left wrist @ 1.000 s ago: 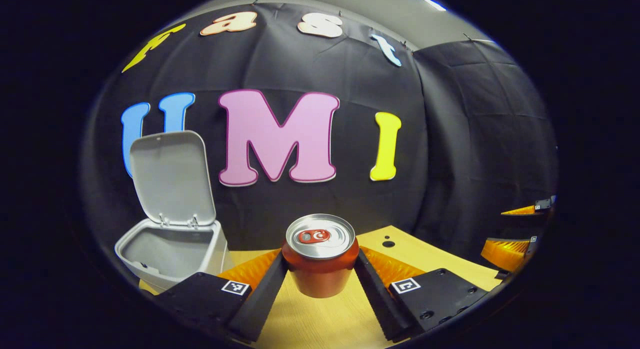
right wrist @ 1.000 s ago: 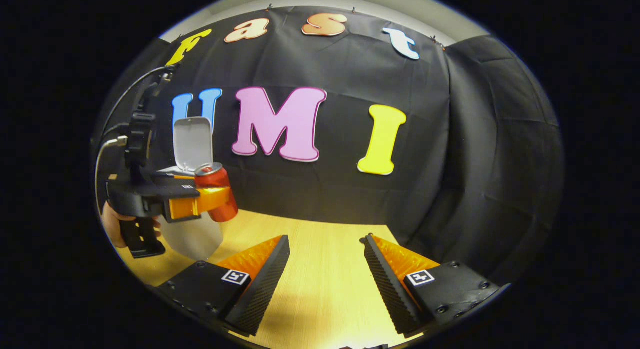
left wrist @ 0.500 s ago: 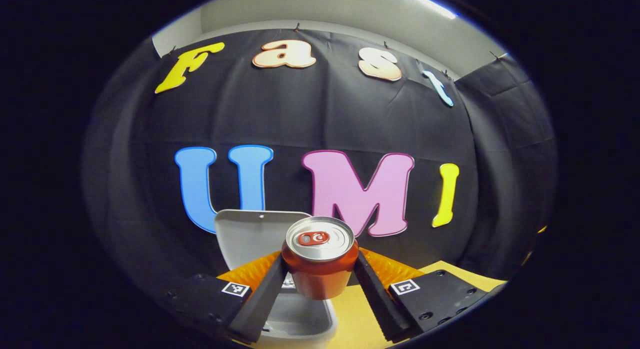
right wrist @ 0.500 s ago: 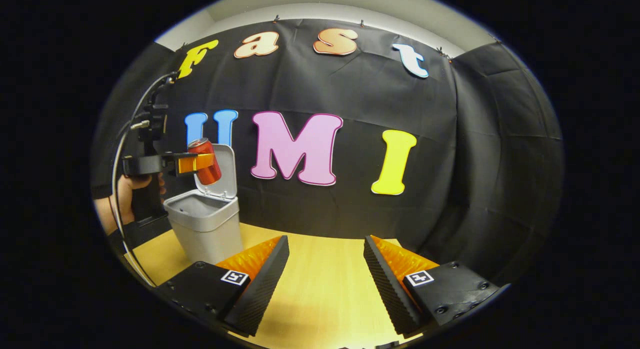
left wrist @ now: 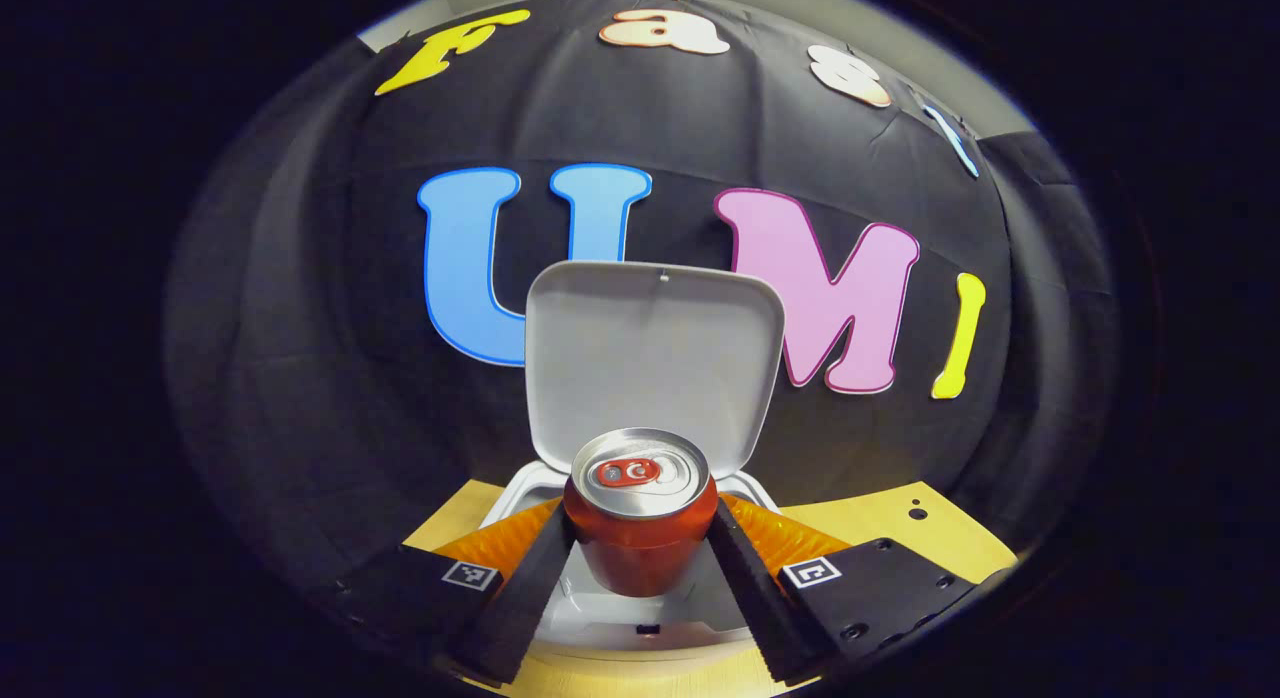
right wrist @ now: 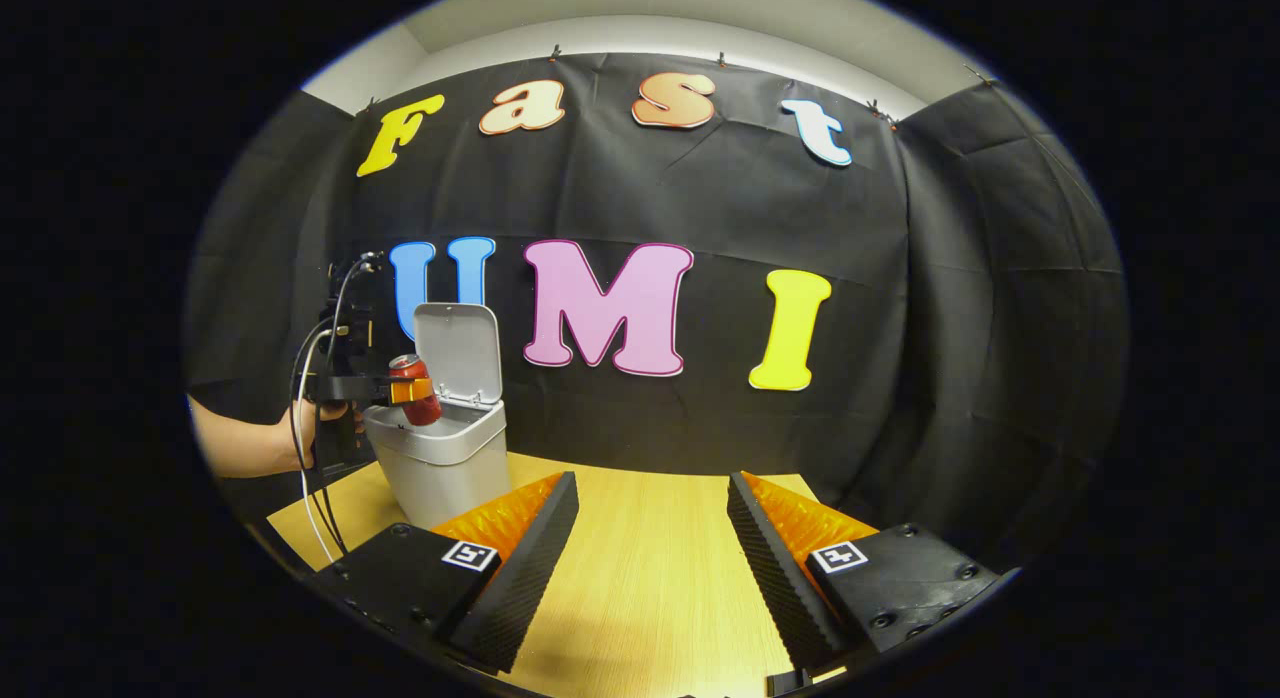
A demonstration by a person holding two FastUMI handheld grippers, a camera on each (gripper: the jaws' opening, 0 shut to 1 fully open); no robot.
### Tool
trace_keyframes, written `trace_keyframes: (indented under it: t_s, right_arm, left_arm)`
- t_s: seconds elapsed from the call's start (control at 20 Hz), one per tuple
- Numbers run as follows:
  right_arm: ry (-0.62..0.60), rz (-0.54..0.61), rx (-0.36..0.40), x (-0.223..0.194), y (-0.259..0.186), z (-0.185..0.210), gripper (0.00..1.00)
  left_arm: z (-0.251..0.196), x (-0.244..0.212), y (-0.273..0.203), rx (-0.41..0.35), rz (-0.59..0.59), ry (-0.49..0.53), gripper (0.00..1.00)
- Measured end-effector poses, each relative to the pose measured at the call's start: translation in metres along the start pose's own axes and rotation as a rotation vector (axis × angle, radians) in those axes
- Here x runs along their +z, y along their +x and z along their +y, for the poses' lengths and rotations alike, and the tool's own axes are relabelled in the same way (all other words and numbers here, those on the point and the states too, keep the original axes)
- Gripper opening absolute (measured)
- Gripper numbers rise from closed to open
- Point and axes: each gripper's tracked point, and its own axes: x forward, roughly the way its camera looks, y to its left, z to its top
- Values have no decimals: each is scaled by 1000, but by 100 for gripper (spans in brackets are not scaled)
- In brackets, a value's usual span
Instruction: Press the lid of the desktop garbage bin to open it, pick up the crumpled paper on the desktop and throw it into the bin, then pick up the pop can on the desktop and drop it into the bin, and finally close the garbage bin lid.
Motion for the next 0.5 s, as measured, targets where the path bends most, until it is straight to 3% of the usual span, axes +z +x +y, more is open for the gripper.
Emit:
trace_keyframes:
  t_s: [0.25, 0.5]
  right_arm:
    - [13, 28, -32, -16, -14, -15, 97]
    - [26, 31, -34, -18, -6, -11, 97]
  left_arm:
    - [5, -29, 4, 24, 85, 51, 89]
    - [3, 4, -3, 47, 6, 90, 95]
